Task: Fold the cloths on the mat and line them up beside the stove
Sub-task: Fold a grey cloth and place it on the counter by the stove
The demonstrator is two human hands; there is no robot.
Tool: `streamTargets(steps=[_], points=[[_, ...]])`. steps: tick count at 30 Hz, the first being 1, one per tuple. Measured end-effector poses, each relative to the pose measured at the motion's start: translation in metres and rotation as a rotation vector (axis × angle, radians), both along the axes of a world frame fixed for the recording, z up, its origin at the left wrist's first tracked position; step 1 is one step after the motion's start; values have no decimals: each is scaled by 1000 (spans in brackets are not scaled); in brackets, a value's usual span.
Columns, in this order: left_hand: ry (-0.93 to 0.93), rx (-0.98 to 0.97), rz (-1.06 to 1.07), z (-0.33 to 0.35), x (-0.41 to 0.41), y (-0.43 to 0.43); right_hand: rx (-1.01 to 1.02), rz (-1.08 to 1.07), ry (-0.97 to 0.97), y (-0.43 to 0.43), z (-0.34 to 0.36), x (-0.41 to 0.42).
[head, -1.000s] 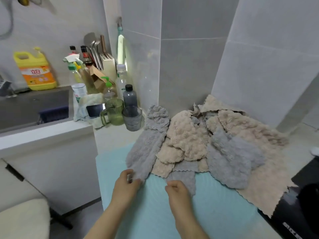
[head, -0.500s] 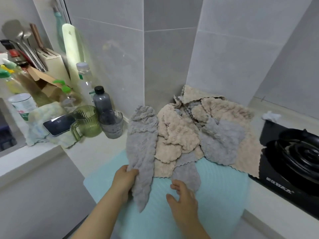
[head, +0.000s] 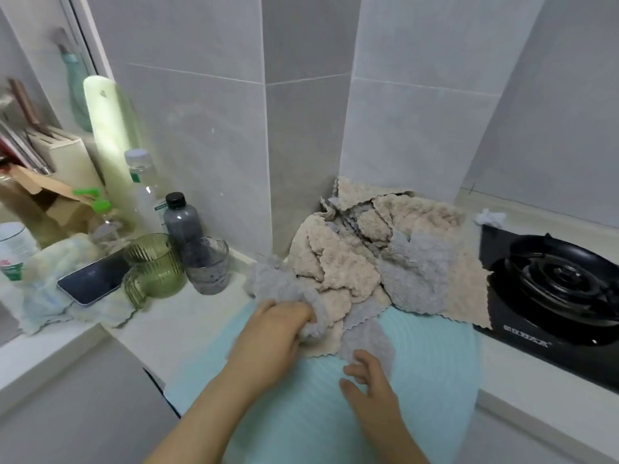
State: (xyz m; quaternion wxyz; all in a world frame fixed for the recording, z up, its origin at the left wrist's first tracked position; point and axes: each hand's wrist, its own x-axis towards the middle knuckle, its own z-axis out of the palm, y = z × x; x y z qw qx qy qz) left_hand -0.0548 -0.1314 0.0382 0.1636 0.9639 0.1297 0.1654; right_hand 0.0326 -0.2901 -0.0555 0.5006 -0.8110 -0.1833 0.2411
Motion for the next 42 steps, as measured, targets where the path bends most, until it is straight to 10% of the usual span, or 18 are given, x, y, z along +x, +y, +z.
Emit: streamTargets(steps=[4,7,11,16,30,36,42], points=[[435,-228,-339,-29,1,5,51,-161,-21,9,2,-10],[279,-698,-275,-30,-10,20,171,-321,51,18,8,-22],[-37,-547,71,-43,-12,56,158,-463,-60,30,16,-50],[176,-560,174,-69,-1,82,-140,-168,-341,58,32,-72],[-25,-1092,178,-48,-33,92,118,-652,-2,38,49,-90],[232,-877,144,-45,-40,114,-166,-744,74,15,39,-84],[341,-409,-72,-61,-4,98,-424,-511,-266,37,45,-84]])
